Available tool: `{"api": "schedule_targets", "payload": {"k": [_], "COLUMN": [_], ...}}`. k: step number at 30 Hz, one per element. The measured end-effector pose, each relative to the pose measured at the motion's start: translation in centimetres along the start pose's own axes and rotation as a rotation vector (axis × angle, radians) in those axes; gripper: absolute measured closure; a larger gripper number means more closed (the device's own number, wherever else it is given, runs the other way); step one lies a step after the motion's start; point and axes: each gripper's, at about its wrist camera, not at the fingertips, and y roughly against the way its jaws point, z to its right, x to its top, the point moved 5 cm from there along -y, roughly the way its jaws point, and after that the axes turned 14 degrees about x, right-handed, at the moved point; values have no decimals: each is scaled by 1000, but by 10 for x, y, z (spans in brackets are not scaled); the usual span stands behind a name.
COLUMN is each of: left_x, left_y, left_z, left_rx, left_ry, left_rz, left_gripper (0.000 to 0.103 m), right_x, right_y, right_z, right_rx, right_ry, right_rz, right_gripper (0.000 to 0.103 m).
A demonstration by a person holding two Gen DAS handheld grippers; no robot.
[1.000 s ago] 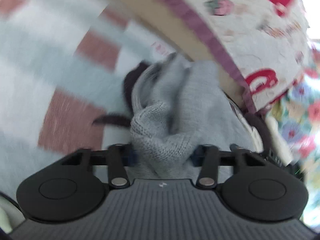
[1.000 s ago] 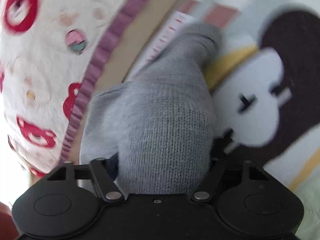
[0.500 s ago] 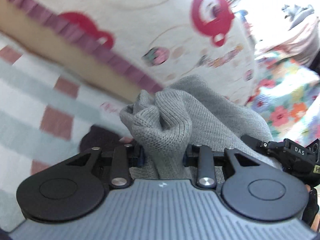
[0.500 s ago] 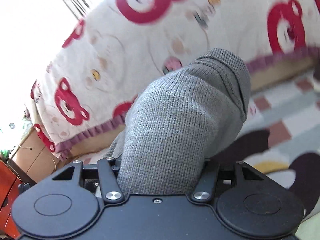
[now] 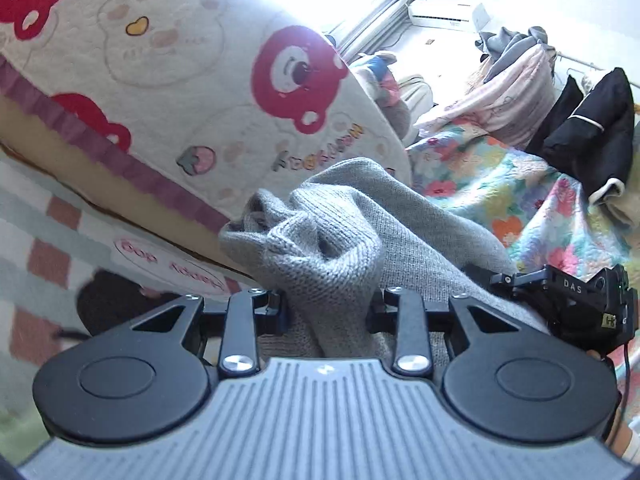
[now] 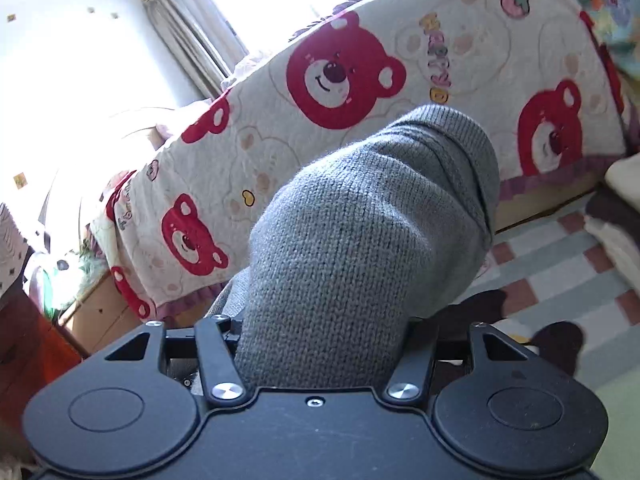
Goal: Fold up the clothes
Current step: 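Lift the sweater with both grippers and carry it toward the clothes stack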
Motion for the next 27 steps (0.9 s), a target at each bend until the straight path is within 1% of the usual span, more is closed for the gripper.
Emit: {"api": "schedule_targets", "payload": {"k": [2, 5, 8, 10, 12, 14, 16, 19, 21, 22, 25, 27], "left_x": [-8, -18, -25, -33, -46, -60, -72, -86, -88, -84, -71, -61], "left_y": [3, 7, 8, 7, 1, -10, -26, -57, -86, -105, -164, -206], "left_z": [19, 49, 80, 99, 114, 124, 132, 148, 160, 170, 200, 224], "left_rx": [-4, -13, -15, -10, -7, -3, 9, 27, 23, 9, -31, -65], "left_ry": [-4, -19, -55, -93, -117, -112, -97, -146, -160, -170, -202, -232], "left_rz": [-5, -6, -9, -14, -37, -82, -133, -166, -193, -200, -223, -232], "left_gripper": [72, 72, 72, 72, 72, 72, 72, 72, 72, 72, 72, 72], "right_x": [2, 9, 13, 9, 1, -9, -17, -23, -16, -9, 27, 63], "right_y": [21, 49, 80, 99, 117, 132, 143, 153, 156, 158, 164, 171], "right_z": [-4, 0, 8, 17, 29, 46, 64, 94, 115, 125, 155, 173], "right_rx": [-7, -1, 15, 22, 26, 19, 0, -15, -27, -34, -67, -118], "right_ry": [33, 35, 29, 23, 13, 2, -19, -49, -62, -69, -54, -14], "right_rz": [-3, 14, 49, 71, 96, 120, 139, 153, 166, 179, 217, 262], "right_gripper": [42, 42, 42, 42, 42, 42, 42, 42, 42, 42, 42, 42]}}
